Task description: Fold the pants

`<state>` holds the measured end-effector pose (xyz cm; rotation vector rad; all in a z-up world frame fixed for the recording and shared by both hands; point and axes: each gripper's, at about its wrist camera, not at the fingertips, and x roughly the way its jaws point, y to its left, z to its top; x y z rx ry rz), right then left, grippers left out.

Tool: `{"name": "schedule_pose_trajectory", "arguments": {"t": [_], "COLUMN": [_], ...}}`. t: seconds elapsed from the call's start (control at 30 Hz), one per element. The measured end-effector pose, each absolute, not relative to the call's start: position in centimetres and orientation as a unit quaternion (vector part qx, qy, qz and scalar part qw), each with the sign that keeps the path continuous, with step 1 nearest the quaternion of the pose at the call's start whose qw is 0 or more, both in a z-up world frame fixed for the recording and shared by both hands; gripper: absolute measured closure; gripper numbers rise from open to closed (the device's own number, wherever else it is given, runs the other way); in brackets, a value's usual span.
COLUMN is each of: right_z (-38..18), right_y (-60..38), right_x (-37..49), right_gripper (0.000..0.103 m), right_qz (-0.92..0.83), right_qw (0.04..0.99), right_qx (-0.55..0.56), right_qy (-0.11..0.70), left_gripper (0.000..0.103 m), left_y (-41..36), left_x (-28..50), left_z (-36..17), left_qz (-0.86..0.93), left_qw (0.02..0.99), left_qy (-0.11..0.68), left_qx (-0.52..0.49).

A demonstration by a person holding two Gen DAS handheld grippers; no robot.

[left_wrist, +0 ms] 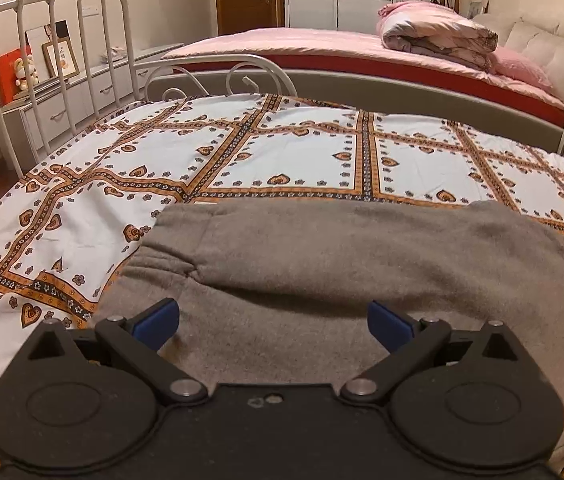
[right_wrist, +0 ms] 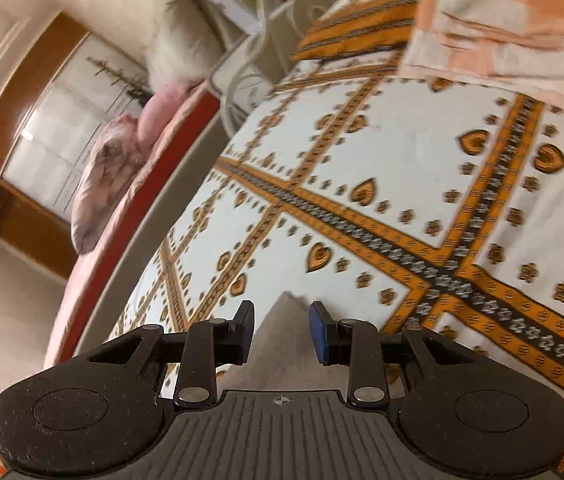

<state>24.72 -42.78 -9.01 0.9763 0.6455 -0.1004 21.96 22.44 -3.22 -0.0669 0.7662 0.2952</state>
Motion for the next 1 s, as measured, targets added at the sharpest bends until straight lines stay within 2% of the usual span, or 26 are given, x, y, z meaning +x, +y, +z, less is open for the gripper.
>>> {"name": "schedule_pose_trajectory", "arguments": {"t": [0.4, 0.63, 1.0], "right_z": [-9.0, -10.5, -8.3], "right_y": [-43.5, -41.8, -40.0], "right_x": [14.3, 16.3, 16.4], "right_gripper": [0.072, 0.072, 0.072], "right_qz": [-0.066, -0.053, -0.039], "right_qw": [0.781, 0.767, 0.803], "right_qx": [0.533, 0.54, 0.491], "right_qy": [0.318, 0.342, 0.335], "left_gripper": [0.006, 0.006, 0.006], "left_y": [22.1, 21.7, 22.4], "left_x": [22.5, 22.7, 21.9], "left_z": [-4.0, -4.1, -4.0], "left_qz": [0.13, 0.123, 0.122], "left_qw": [0.911, 0.911, 0.91], "left_qy": [0.389, 0.39, 0.394], "left_qx": [-0.033, -0.044, -0.043]}}
